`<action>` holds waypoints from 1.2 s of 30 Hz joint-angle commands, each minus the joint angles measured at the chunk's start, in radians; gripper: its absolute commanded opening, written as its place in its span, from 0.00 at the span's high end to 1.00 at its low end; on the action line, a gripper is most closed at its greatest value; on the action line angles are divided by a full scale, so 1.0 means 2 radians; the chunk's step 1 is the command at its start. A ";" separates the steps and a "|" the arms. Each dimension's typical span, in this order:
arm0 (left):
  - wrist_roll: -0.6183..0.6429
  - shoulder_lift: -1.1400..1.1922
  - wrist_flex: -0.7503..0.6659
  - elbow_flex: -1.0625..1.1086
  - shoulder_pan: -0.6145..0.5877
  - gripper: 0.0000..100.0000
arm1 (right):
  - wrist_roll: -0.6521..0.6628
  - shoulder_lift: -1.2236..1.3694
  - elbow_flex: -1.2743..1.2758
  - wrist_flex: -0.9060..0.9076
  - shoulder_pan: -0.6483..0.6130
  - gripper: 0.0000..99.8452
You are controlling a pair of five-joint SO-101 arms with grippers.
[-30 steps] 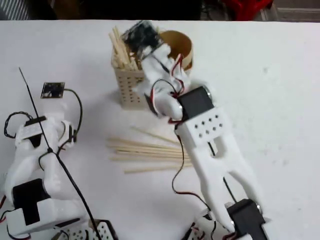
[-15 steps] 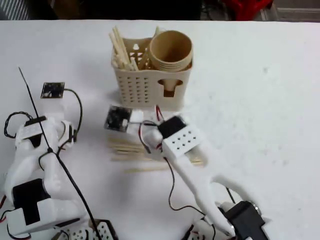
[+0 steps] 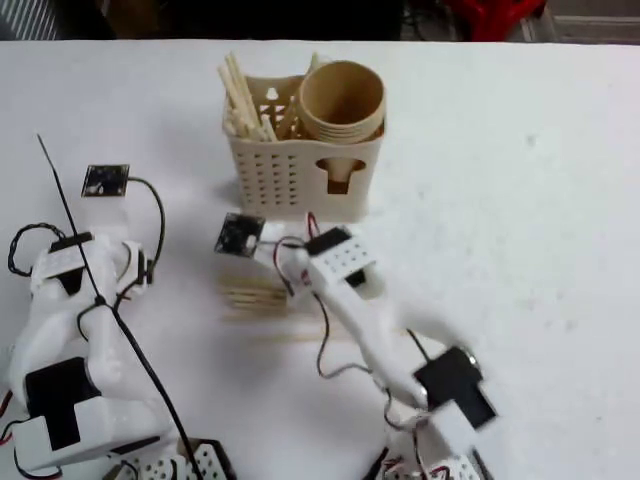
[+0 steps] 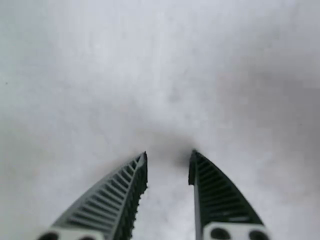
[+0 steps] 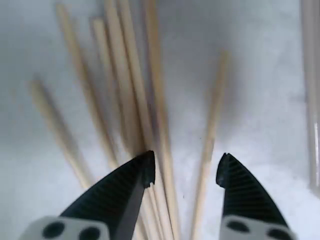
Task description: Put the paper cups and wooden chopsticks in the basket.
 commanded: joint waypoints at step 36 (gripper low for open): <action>-0.004 0.001 -0.008 -0.005 0.006 0.85 | -0.194 -0.339 0.039 0.000 -0.006 0.98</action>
